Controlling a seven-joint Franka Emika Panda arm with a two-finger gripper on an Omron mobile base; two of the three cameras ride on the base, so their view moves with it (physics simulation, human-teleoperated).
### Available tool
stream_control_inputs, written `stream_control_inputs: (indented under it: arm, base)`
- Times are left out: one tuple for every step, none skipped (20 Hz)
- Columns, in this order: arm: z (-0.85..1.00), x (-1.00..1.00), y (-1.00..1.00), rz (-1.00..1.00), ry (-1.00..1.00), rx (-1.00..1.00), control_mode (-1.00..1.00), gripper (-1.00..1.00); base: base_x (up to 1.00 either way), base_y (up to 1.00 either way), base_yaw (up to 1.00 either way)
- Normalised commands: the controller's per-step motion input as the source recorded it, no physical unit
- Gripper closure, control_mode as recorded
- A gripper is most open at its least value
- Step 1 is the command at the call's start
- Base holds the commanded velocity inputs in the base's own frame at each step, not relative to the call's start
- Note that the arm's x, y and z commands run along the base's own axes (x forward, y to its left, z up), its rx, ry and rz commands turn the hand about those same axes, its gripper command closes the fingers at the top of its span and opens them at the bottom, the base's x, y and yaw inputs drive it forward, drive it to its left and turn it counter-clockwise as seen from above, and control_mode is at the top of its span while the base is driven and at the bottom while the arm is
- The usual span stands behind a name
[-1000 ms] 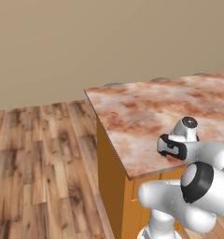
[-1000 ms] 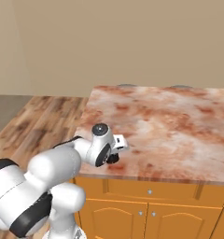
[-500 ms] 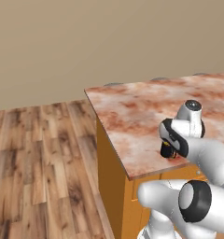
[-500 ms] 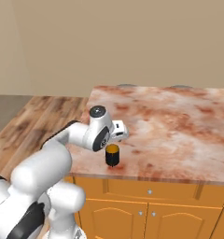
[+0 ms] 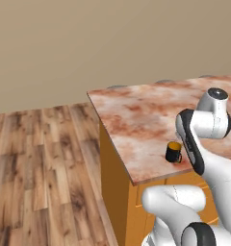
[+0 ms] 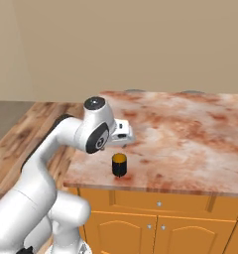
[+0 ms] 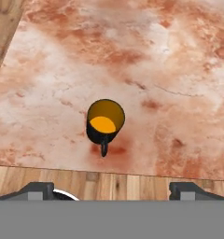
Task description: Clear the mugs and bowl far away from the sink.
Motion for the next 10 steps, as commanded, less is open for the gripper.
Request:
stream_control_inputs:
  arm:
    - [0.2,-0.51,0.0,-0.21,0.01,0.0,-1.0,-1.0]
    - [0.16,-0.39,0.0,-0.22,0.03,0.0,-1.0,-1.0]
    - [0.17,-0.3,0.0,-0.23,0.05,0.0,-1.0,-1.0]
    - [0.16,-0.21,0.0,-0.24,0.05,0.0,-1.0,-1.0]
    - [0.15,-0.18,0.0,-0.24,0.04,0.0,-1.0,-1.0]
    - [0.07,-0.11,-0.01,-0.25,0.06,0.0,-1.0,-1.0]
    - [0.0,0.0,0.0,-0.25,0.1,0.0,-1.0,-1.0]
    - [0.0,0.0,0.0,-0.26,0.13,0.0,-1.0,-1.0]
    - [0.0,0.0,0.0,-0.23,0.13,-0.02,-1.0,-1.0]
    - [0.0,0.0,0.0,0.0,0.0,0.0,1.0,-1.0]
  base:
    - [0.0,0.0,0.0]
    - [0.0,0.0,0.0]
    - [0.0,0.0,0.0]
    - [0.0,0.0,0.0]
    - [0.0,0.0,0.0]
    - [0.0,0.0,0.0]
    - [0.0,0.0,0.0]
    - [0.0,0.0,0.0]
    - [0.0,0.0,0.0]
    - [-0.05,0.0,-0.13]
